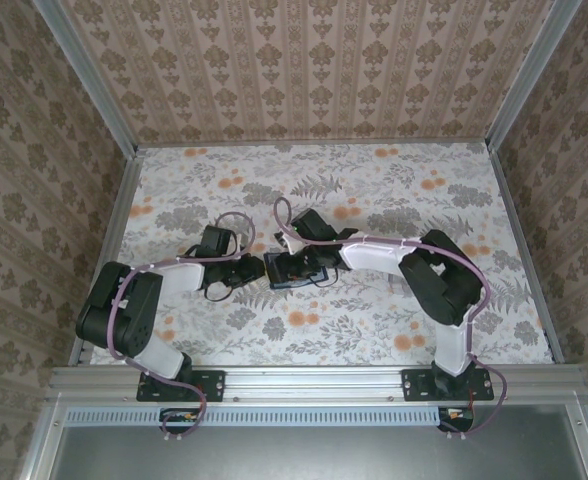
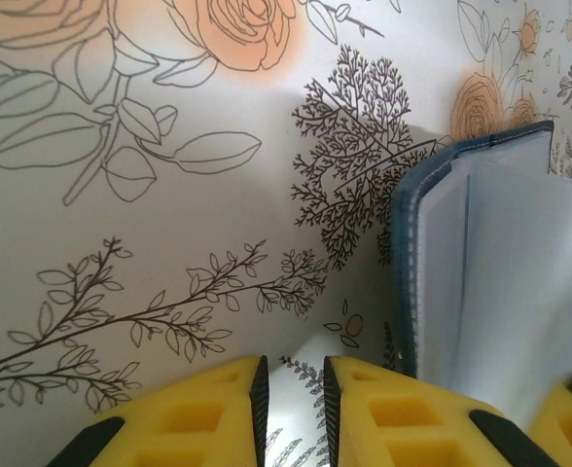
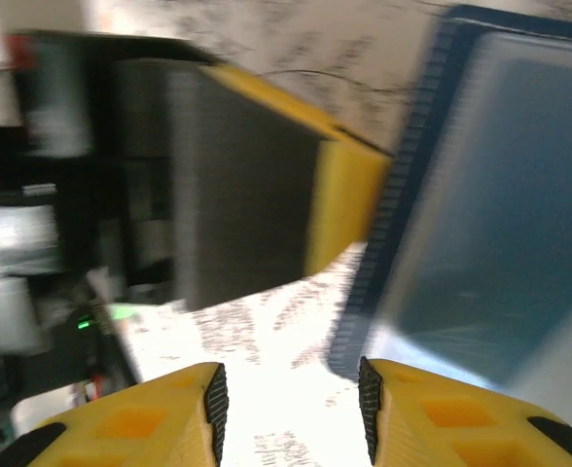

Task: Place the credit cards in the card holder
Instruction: Insert the credit card into the card slot.

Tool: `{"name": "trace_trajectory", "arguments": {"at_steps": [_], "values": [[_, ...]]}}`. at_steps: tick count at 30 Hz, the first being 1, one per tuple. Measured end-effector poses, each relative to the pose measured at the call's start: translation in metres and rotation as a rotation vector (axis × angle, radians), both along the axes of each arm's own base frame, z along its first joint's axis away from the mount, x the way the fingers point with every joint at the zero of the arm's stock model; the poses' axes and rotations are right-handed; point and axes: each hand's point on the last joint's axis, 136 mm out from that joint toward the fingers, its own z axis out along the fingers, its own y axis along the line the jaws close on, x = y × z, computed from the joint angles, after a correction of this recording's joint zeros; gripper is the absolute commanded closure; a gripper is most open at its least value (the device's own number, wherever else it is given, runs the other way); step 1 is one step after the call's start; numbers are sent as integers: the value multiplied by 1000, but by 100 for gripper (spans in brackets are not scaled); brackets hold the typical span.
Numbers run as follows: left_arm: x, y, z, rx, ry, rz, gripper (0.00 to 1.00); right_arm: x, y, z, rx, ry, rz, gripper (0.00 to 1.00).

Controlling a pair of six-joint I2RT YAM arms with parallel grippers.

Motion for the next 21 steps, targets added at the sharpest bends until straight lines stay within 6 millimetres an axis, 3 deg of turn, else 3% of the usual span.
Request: {"name": "trace_trajectory", "arguments": {"at_steps": [5, 10, 17, 21], "values": [[2, 3, 0, -3, 4, 17, 76, -11, 9, 38, 140, -35, 72, 54], [5, 7, 0, -5, 6, 30, 76, -6, -14, 58, 138, -113, 10, 46], [5, 9, 0, -10, 2, 30, 71, 42, -91, 72, -67, -298, -292, 45], [6, 9, 1, 2, -19, 16, 66, 47, -151, 78, -258, -401, -486, 42]]}}
